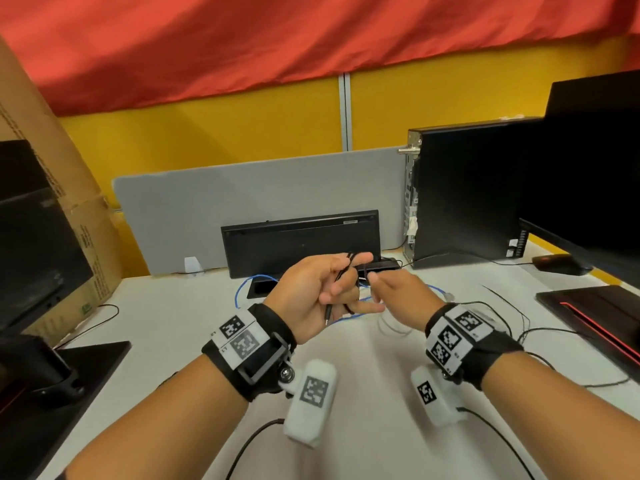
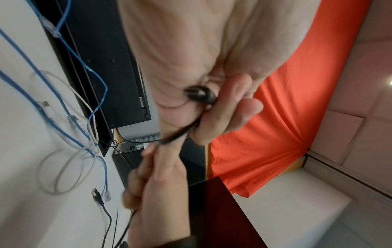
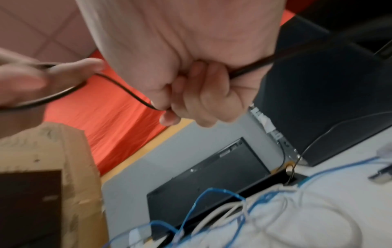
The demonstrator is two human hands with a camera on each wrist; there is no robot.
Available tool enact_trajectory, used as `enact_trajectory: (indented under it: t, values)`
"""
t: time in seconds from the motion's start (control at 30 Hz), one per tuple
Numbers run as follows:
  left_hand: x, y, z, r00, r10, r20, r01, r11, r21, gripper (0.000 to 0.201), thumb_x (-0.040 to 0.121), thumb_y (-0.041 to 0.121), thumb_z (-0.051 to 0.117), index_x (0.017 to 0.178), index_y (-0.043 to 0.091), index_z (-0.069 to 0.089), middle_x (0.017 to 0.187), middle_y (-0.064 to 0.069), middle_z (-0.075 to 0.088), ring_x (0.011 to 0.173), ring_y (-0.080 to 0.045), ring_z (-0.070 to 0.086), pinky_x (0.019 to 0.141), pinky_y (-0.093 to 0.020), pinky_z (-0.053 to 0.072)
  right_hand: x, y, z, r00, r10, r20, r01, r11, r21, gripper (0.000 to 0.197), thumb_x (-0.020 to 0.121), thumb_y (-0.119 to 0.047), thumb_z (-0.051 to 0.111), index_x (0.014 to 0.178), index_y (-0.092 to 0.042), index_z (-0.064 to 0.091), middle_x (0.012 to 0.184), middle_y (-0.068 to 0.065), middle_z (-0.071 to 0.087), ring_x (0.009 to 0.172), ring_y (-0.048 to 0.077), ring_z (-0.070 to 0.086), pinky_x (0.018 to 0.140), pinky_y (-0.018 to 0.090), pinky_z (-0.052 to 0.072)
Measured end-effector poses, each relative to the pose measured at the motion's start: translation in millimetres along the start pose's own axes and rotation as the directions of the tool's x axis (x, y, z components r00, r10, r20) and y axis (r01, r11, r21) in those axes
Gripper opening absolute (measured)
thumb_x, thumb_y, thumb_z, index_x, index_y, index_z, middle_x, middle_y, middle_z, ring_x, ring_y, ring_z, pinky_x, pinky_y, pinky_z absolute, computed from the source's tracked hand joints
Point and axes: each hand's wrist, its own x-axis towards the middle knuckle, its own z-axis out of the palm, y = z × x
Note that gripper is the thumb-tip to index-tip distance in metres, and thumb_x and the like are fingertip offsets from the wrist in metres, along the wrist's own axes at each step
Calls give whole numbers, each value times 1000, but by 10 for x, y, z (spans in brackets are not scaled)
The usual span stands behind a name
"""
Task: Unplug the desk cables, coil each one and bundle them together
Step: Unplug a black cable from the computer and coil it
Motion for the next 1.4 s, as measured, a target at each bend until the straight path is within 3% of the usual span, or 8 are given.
enact_trajectory:
  t: [0.13,0.23,0.4,0.7,0.83,1.0,1.13,1.4]
  values:
    - [33,-71,-59,976,195,-92,-184,976,116,34,105,11,34,99,-12,58,60,-11,51,51,-13,54,94,-52,52,-112,-103,117,983,-25,180,34,999,-42,36,101,-19,37,79,-15,66,71,-3,55,70,17,53,66,25,41]
    - [77,-99,-124,954,268,-130,-252,959,129,35,105,10,31,136,-5,34,116,-14,69,82,-26,73,90,-43,56,-193,-258,131,958,-25,285,52,995,-86,40,102,-29,40,68,-15,57,70,-7,52,68,10,51,62,19,35]
    - [40,-85,-278,934,333,-132,-246,863,441,49,105,11,34,150,0,19,124,-6,67,105,-31,68,103,-38,47,-367,-538,-68,916,-56,397,133,977,-169,42,101,-36,41,63,-22,53,68,-8,53,62,4,49,59,19,34]
    - [-142,-199,-194,991,131,5,-110,807,580,36,100,-7,32,126,3,54,89,-16,71,88,-37,70,95,-35,51,-416,-769,-523,920,-171,353,160,985,59,27,94,-12,54,72,-3,67,44,-16,50,42,-3,47,47,6,35]
    - [-211,-198,-196,995,98,-18,-76,868,490,33,99,-4,30,114,-4,60,60,-10,53,53,-21,51,70,-31,46,-260,-672,-564,967,-210,145,215,976,-22,21,87,-33,67,71,-20,70,59,-3,56,55,7,47,58,26,42]
    - [-163,-217,-203,998,33,-62,-14,957,290,39,101,17,34,123,4,63,53,1,31,45,-13,30,103,-54,43,-97,-439,-361,945,-292,-146,260,944,-205,17,89,-37,62,76,-26,66,71,-7,64,69,11,58,62,29,48]
    - [-153,-232,-237,995,4,-96,5,995,95,37,103,19,38,124,1,62,51,5,27,43,-9,25,99,-61,45,40,-76,-216,932,-359,-41,304,840,-449,18,96,-15,42,88,-23,56,81,-4,55,79,19,51,67,34,45]
    - [-154,-134,-208,1000,5,-23,-9,980,-200,40,100,18,41,130,-6,54,51,6,23,41,-7,22,100,-65,40,234,614,-470,970,-226,-84,67,590,-805,28,85,-7,56,104,-27,58,95,-5,60,93,20,49,83,36,36]
